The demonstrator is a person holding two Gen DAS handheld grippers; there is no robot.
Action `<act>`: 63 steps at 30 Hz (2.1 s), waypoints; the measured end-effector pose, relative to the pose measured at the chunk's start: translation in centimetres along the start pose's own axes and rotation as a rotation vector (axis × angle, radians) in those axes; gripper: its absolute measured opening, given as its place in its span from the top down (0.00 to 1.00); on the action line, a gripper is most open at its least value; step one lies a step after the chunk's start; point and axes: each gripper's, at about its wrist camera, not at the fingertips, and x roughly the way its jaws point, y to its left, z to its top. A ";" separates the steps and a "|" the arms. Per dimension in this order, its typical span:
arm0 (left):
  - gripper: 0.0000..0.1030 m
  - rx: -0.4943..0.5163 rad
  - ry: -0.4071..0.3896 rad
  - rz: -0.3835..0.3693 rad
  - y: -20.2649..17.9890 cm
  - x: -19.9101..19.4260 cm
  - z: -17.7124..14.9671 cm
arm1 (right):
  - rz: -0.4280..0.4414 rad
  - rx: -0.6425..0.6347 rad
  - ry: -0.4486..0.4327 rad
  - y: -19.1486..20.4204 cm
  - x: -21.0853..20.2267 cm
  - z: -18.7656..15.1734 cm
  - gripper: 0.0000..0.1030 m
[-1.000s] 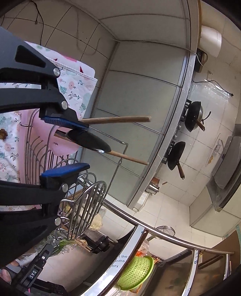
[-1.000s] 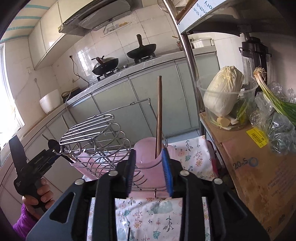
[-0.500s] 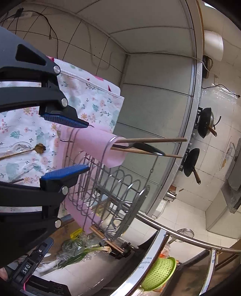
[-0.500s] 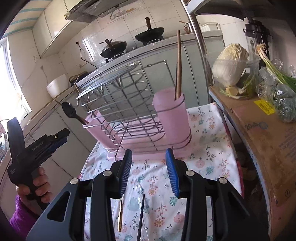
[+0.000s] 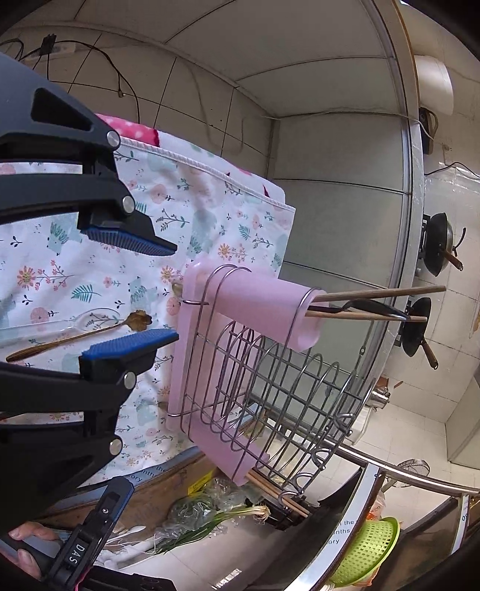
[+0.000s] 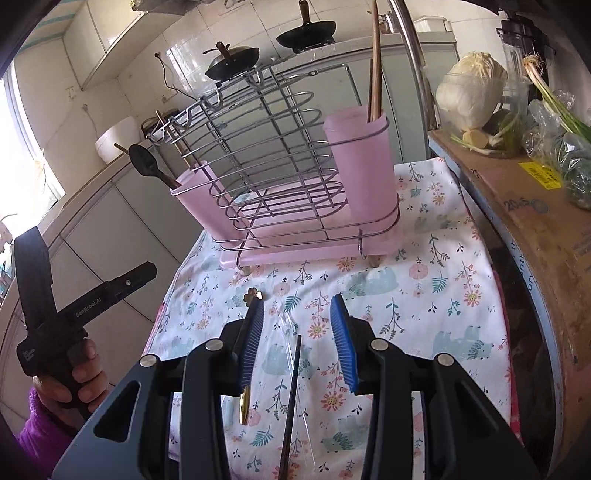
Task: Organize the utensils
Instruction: 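Move both open tools back down to the utensils on the cloth, then close the left tool on the clear plastic spoon while the right tool grasps a black chopstick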
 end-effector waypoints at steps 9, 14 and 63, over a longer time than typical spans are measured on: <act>0.61 -0.009 0.080 -0.022 0.5 0.9 -0.7 | -0.002 0.040 0.035 -1.0 0.7 -0.2 0.63; 0.64 -0.031 0.224 -0.067 0.1 3.6 -1.5 | 0.002 0.065 0.071 -1.5 1.4 -0.5 0.63; 0.98 -0.057 0.276 -0.094 1.6 4.6 -1.6 | 0.144 0.265 0.316 -3.6 9.4 -2.5 0.98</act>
